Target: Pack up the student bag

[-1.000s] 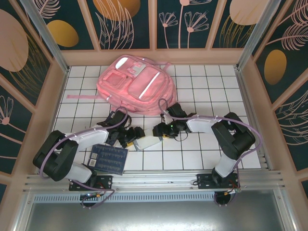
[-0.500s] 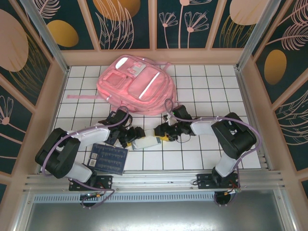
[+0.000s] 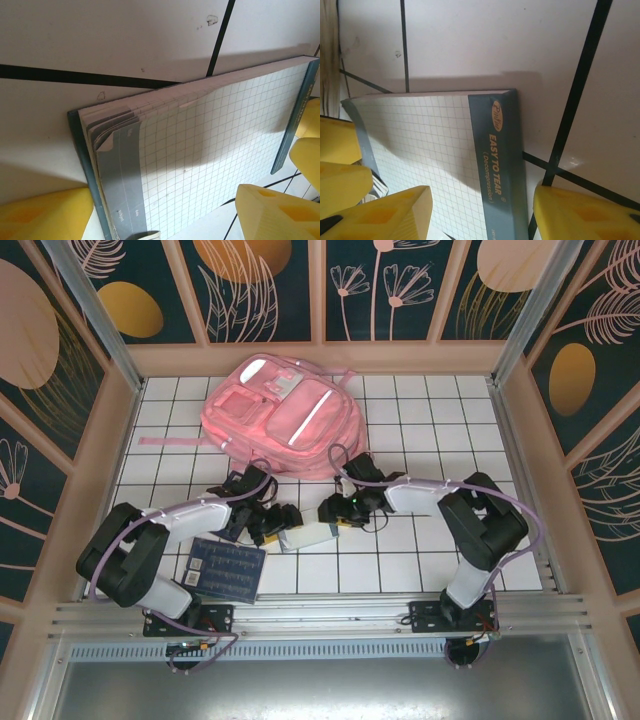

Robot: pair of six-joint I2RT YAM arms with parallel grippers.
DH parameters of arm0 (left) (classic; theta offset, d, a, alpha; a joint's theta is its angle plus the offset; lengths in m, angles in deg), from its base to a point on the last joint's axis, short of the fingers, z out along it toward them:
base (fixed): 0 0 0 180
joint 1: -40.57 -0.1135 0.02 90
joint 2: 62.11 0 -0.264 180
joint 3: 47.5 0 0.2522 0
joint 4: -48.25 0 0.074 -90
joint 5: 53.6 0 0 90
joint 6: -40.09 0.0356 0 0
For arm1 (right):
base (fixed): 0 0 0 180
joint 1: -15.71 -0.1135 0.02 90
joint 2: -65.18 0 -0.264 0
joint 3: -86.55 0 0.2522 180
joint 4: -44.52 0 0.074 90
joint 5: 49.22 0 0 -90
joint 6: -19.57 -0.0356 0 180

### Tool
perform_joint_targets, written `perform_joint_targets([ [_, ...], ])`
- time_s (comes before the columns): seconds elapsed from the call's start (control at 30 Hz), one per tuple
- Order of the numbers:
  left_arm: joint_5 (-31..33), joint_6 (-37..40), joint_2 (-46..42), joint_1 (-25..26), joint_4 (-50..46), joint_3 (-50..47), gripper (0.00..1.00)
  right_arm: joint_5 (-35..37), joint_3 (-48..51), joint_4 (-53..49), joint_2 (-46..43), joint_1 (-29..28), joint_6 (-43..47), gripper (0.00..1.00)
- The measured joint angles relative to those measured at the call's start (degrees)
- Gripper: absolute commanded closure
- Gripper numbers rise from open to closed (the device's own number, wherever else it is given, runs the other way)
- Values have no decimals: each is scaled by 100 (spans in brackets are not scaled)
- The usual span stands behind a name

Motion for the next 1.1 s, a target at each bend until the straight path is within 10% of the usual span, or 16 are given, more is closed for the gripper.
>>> perform_joint_targets([
  [0.6,17,20,70,22,-15,22,23,-1615,765,1862,-125,90,-1121,47],
  [1.1,0,20,50,20,-11,20,23,-1543,739,2048,109,-2,-1355,58],
])
